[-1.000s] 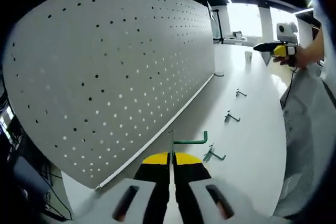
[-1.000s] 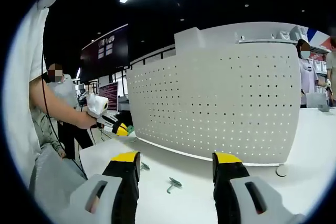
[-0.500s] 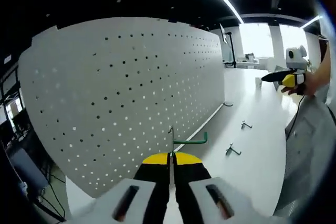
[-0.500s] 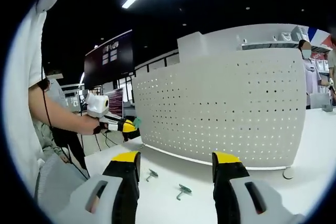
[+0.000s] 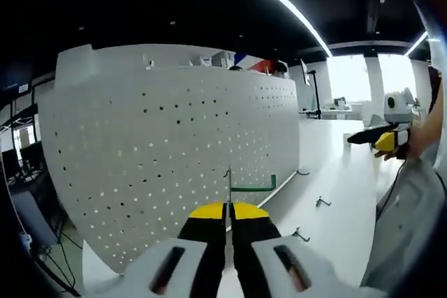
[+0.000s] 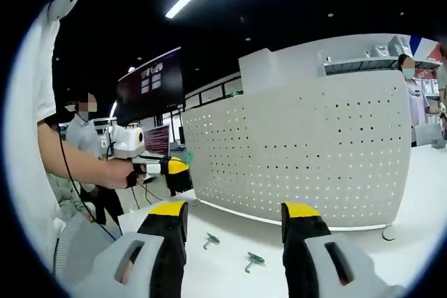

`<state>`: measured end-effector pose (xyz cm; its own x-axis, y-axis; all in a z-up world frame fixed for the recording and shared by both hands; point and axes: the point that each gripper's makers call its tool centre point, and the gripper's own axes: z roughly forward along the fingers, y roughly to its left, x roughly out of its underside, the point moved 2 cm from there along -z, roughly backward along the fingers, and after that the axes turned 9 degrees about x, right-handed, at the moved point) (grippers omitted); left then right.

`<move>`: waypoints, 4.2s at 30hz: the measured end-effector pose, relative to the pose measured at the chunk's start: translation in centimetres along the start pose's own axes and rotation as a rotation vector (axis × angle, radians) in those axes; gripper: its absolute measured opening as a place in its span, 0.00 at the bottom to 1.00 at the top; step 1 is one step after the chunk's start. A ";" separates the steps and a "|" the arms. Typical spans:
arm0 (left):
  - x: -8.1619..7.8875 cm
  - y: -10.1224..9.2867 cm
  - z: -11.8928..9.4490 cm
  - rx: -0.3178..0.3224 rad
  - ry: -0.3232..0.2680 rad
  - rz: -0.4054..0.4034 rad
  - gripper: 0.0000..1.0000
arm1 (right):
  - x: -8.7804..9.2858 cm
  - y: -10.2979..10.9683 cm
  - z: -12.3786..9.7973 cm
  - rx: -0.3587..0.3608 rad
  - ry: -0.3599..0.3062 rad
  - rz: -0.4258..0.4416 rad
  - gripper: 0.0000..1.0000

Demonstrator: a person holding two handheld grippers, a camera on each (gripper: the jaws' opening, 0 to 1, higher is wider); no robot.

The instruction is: Insert the hook assembly into the mounting plate slot until the hook locks in place.

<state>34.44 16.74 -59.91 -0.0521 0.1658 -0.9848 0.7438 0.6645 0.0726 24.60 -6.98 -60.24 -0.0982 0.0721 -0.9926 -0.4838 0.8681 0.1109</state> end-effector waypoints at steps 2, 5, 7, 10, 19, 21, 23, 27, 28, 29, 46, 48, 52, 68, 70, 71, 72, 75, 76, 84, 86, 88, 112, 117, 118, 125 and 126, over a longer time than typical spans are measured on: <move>-0.6 -0.2 -0.1 -0.006 -0.030 -0.011 0.01 | -0.1 0.1 0.0 -0.001 -0.007 0.005 0.51; -1.3 -0.4 -0.2 -0.013 -0.067 -0.027 0.01 | -0.4 0.3 0.0 -0.005 -0.013 0.004 0.51; -1.7 -0.5 -0.4 -0.025 -0.085 -0.031 0.01 | -0.6 0.5 0.0 -0.009 -0.019 0.003 0.51; -2.5 -0.6 -0.7 -0.035 -0.132 -0.061 0.01 | -0.8 0.7 0.0 -0.013 -0.027 0.004 0.50; -3.4 -1.4 -0.8 -0.047 -0.174 -0.072 0.01 | -1.2 1.2 0.2 -0.023 -0.039 0.005 0.49; -3.4 -1.7 -0.7 -0.044 -0.173 -0.065 0.01 | -1.3 1.3 0.2 -0.027 -0.042 0.014 0.48; -3.5 -1.8 -0.6 -0.042 -0.172 -0.066 0.01 | -1.4 1.5 0.2 -0.039 -0.044 0.057 0.48; -3.6 -1.9 -0.6 -0.047 -0.176 -0.069 0.01 | -2.3 1.1 0.2 -0.050 -0.080 0.222 0.47; -3.7 -1.9 -0.6 -0.047 -0.178 -0.071 0.01 | -2.5 1.1 0.2 -0.060 -0.090 0.269 0.47; -3.7 -2.0 -0.6 -0.047 -0.179 -0.071 0.01 | -2.5 1.4 0.2 -0.082 -0.087 0.288 0.47; -4.5 -3.5 0.0 -0.035 -0.185 -0.066 0.01 | -2.7 3.4 1.6 -0.119 -0.066 0.262 0.34; -4.7 -4.1 0.3 -0.030 -0.187 -0.068 0.01 | -2.7 3.6 1.7 -0.124 -0.066 0.265 0.33; -4.7 -5.0 0.6 -0.021 -0.184 -0.063 0.01 | -3.1 4.0 2.5 -0.126 -0.071 0.276 0.31; -5.6 -7.4 0.8 -0.008 -0.200 -0.063 0.01 | -3.6 5.7 3.5 -0.150 -0.075 0.284 0.27; -5.7 -7.8 0.9 -0.001 -0.204 -0.066 0.01 | -3.8 5.8 3.5 -0.152 -0.080 0.291 0.26; -5.7 -7.9 0.9 0.001 -0.203 -0.065 0.01 | -3.8 5.9 3.6 -0.153 -0.083 0.293 0.26; -5.7 -8.2 1.1 0.004 -0.201 -0.060 0.01 | -4.0 6.0 3.6 -0.153 -0.091 0.293 0.25; -5.7 -8.5 1.2 0.004 -0.197 -0.062 0.01 | -4.3 6.2 3.7 -0.157 -0.099 0.298 0.24; -5.7 -8.5 1.2 0.004 -0.198 -0.062 0.01 | -4.4 6.3 3.8 -0.161 -0.100 0.299 0.24; -5.8 -9.4 1.5 0.014 -0.193 -0.068 0.01 | -5.0 6.6 4.4 -0.170 -0.122 0.316 0.20; -5.8 -9.7 1.6 0.019 -0.190 -0.061 0.01 | -5.3 6.7 4.6 -0.174 -0.128 0.318 0.19; -5.9 -10.0 1.7 0.023 -0.191 -0.057 0.01 | -5.4 7.0 4.8 -0.182 -0.132 0.315 0.19; -6.2 -11.4 2.3 0.060 -0.200 -0.058 0.01 | -6.0 7.9 6.4 -0.202 -0.140 0.296 0.09; -6.3 -11.7 2.3 0.068 -0.203 -0.056 0.01 | -6.0 7.9 6.6 -0.196 -0.140 0.299 0.05; -6.3 -11.8 2.3 0.071 -0.203 -0.055 0.01 | -6.1 7.8 6.6 -0.195 -0.144 0.302 0.05; -6.5 -12.0 2.3 0.073 -0.201 -0.048 0.01 | -6.1 8.1 6.7 -0.195 -0.148 0.279 0.02; -6.5 -12.0 2.3 0.072 -0.201 -0.047 0.01 | -6.1 8.1 6.7 -0.194 -0.150 0.278 0.02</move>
<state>27.42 6.03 -54.78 0.0404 -0.0178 -0.9990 0.7899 0.6129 0.0210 27.07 2.89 -53.58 -0.1277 0.3759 -0.9178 -0.6135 0.6972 0.3709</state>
